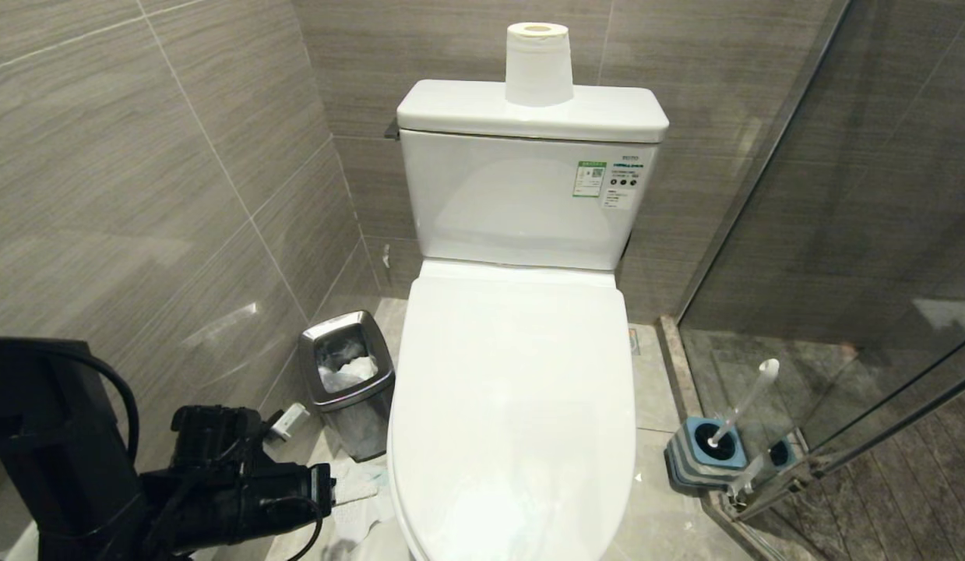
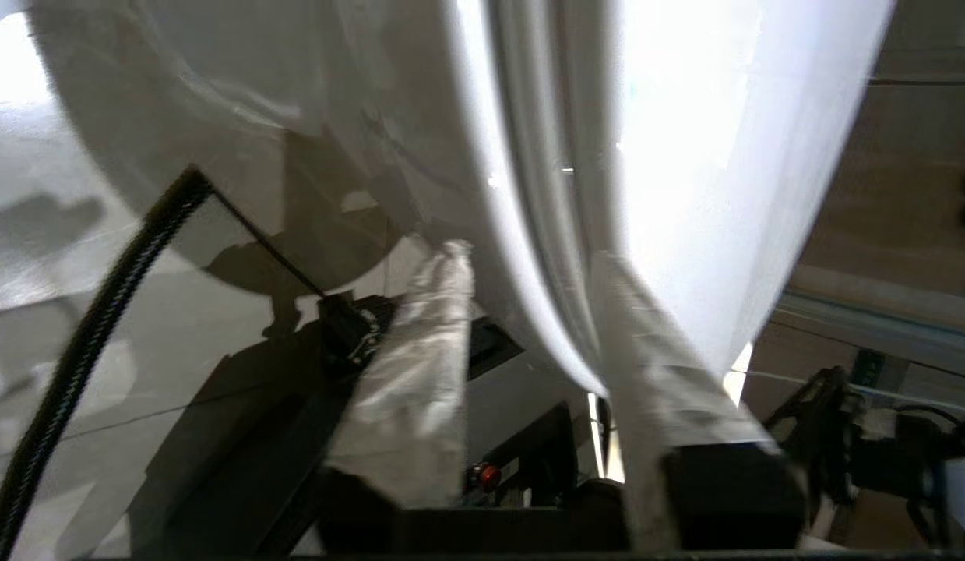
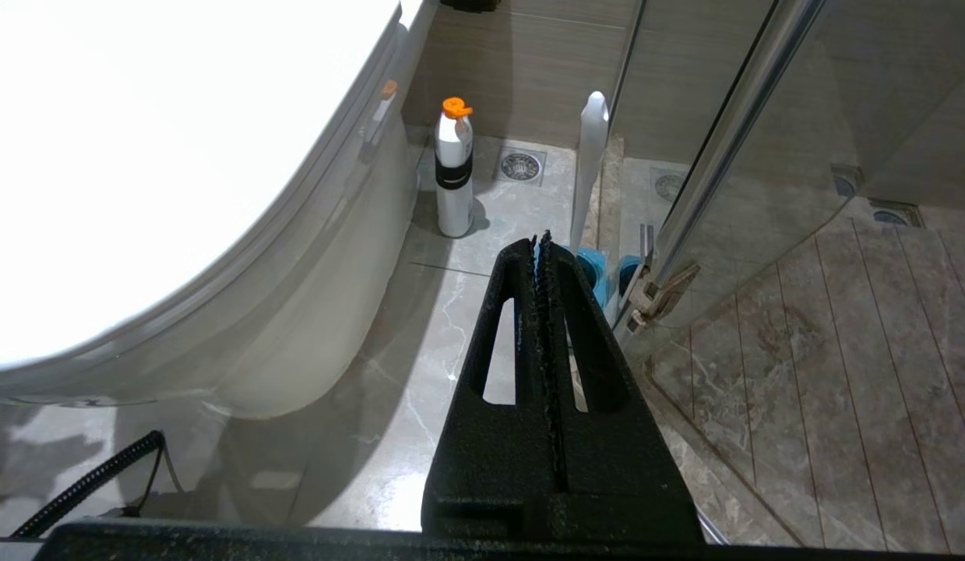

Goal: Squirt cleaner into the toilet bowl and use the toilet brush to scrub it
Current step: Use the left hand to lift the toilet lid slightly

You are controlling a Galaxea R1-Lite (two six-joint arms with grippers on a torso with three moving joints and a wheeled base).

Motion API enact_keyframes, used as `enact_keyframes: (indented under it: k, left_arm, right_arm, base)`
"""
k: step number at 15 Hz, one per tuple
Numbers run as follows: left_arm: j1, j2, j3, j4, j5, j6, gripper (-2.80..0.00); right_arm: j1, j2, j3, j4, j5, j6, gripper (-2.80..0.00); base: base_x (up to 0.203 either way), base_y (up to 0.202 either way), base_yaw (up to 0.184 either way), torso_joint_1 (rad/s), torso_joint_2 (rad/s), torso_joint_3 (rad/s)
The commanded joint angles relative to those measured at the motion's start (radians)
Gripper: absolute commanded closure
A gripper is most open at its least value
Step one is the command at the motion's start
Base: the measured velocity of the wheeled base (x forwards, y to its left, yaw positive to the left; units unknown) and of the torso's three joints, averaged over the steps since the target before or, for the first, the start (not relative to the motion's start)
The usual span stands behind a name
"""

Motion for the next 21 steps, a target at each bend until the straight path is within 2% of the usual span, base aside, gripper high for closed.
enact_keyframes:
  k: [1,2,5,9,11,12,14,16,17,19,21]
  left_arm:
    - [0.005,-0.003,0.003,-0.008,-0.054,-0.004,-2.8]
    - [0.003,-0.001,0.002,-0.009,-0.056,-0.015,-2.8]
    - [0.004,-0.004,-0.006,-0.022,-0.056,-0.109,-2.8]
    - [-0.002,-0.003,-0.01,-0.082,-0.059,-0.337,-2.8]
    - [-0.007,-0.007,-0.023,-0.091,-0.083,-0.453,-2.8]
    - [-0.008,-0.01,-0.025,-0.091,-0.105,-0.479,-2.8]
    - [-0.007,-0.015,-0.016,-0.099,-0.152,-0.473,-2.8]
    - [-0.008,-0.017,-0.011,-0.123,-0.158,-0.466,-2.8]
    - [-0.009,-0.016,-0.01,-0.126,-0.158,-0.434,-2.8]
    - [-0.024,-0.013,0.01,-0.121,-0.159,-0.326,-2.8]
    - [-0.031,-0.01,0.024,-0.117,-0.171,-0.284,-2.8]
  right_arm:
    - [0.0,0.0,0.002,0.0,0.0,0.0,0.0]
    - [0.0,0.0,0.002,0.0,0.0,0.0,0.0]
    - [0.0,0.0,0.002,0.0,0.0,0.0,0.0]
    - [0.0,0.0,0.002,0.0,0.0,0.0,0.0]
    - [0.0,0.0,0.002,0.0,0.0,0.0,0.0]
    - [0.0,0.0,0.002,0.0,0.0,0.0,0.0]
    - [0.0,0.0,0.002,0.0,0.0,0.0,0.0]
    - [0.0,0.0,0.002,0.0,0.0,0.0,0.0]
    - [0.0,0.0,0.002,0.0,0.0,0.0,0.0]
    - [0.0,0.0,0.002,0.0,0.0,0.0,0.0]
    - [0.0,0.0,0.002,0.0,0.0,0.0,0.0]
  base:
    - [0.0,0.0,0.0,0.0,0.0,0.0]
    - [0.0,0.0,0.0,0.0,0.0,0.0]
    - [0.0,0.0,0.0,0.0,0.0,0.0]
    - [0.0,0.0,0.0,0.0,0.0,0.0]
    - [0.0,0.0,0.0,0.0,0.0,0.0]
    - [0.0,0.0,0.0,0.0,0.0,0.0]
    - [0.0,0.0,0.0,0.0,0.0,0.0]
    - [0.0,0.0,0.0,0.0,0.0,0.0]
    - [0.0,0.0,0.0,0.0,0.0,0.0]
    - [0.0,0.0,0.0,0.0,0.0,0.0]
    - [0.0,0.0,0.0,0.0,0.0,0.0]
